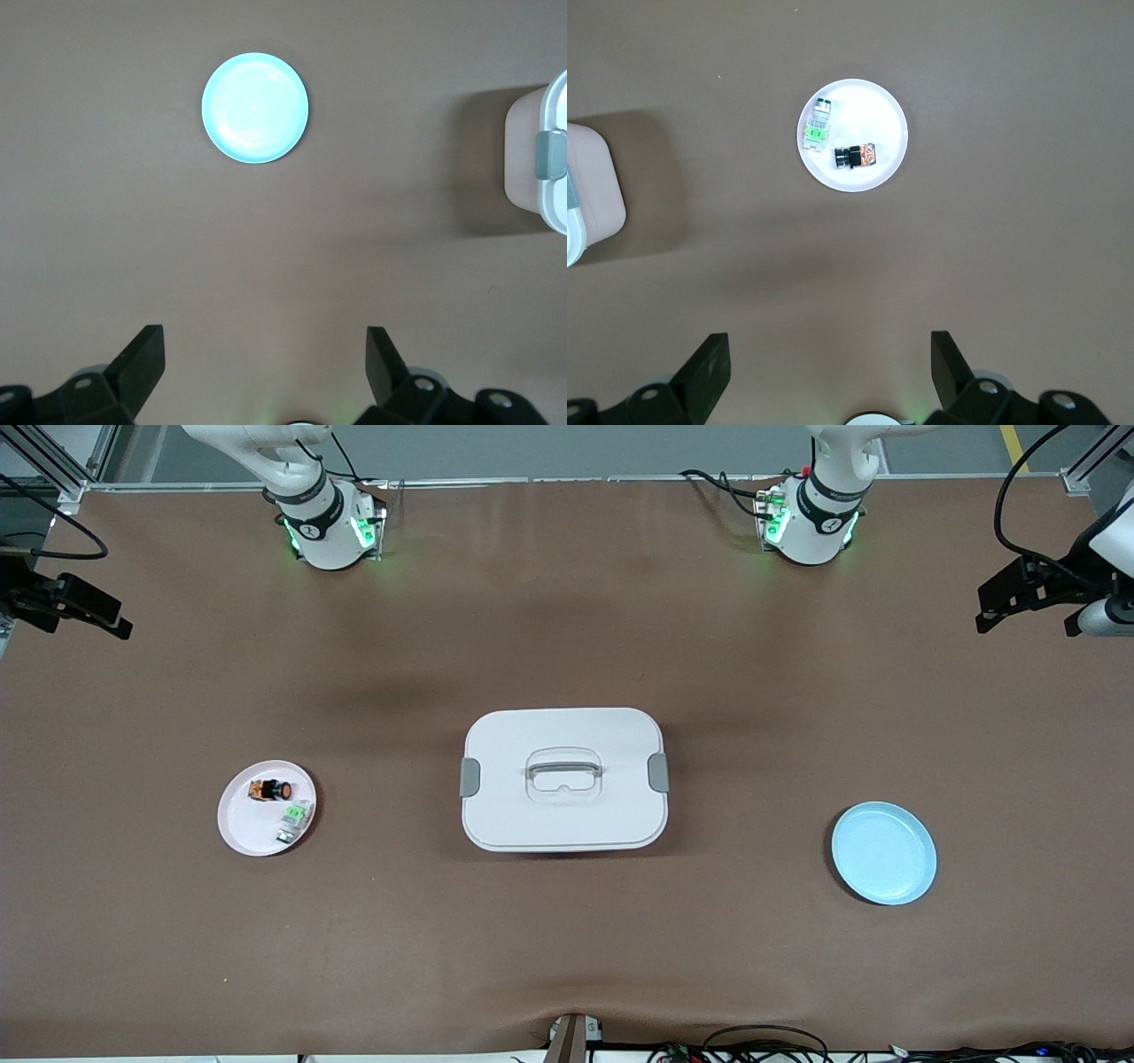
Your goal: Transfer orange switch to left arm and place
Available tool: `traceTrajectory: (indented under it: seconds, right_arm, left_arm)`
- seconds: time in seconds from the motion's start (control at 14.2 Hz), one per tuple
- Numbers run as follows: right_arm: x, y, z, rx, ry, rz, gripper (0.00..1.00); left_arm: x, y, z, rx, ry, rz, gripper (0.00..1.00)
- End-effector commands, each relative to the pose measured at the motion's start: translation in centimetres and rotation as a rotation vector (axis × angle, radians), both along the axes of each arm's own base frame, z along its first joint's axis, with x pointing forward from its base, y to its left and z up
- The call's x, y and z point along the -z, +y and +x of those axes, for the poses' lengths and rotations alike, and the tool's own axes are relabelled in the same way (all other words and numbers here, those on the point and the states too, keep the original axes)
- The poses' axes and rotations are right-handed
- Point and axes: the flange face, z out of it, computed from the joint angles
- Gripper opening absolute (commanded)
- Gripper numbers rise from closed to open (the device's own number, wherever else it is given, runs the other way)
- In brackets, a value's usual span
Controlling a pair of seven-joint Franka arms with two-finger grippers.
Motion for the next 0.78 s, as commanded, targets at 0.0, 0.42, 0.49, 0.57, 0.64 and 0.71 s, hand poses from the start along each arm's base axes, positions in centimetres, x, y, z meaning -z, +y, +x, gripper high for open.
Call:
traceTrajectory:
  seconds: [0.0,0.42,0.49,0.57,0.64,0.71]
  right_arm:
    - [-0.18,-0.02,0.11,-0.005,-0.003,0.009,1.0]
    - [-0.37,0.39,0.14,-0.062,-0.013,0.012,1.0]
    - [-0.37,0.31,0.14,-0.06,-0.013,0.013,1.0]
    - [-0.37,0.39,0.14,-0.062,-0.013,0.012,1.0]
    - [-0.37,0.38,0.14,-0.062,-0.013,0.011,1.0]
    - [-0.37,0.39,0.14,-0.062,-0.013,0.012,1.0]
  left_arm:
    - [-0.67,0.23,-0.56,0.009,0.004,-0.004,1.0]
    - [-0.48,0.88,0.11,0.002,0.005,0.003,1.0]
    - [-0.25,0.8,0.21,-0.004,0.009,0.002,1.0]
    - [-0.11,0.74,0.21,-0.006,0.012,0.004,1.0]
    - [-0.03,0.73,0.2,-0.005,0.014,0.01,1.0]
    - [0.03,0.74,0.13,-0.005,0.021,0.011,1.0]
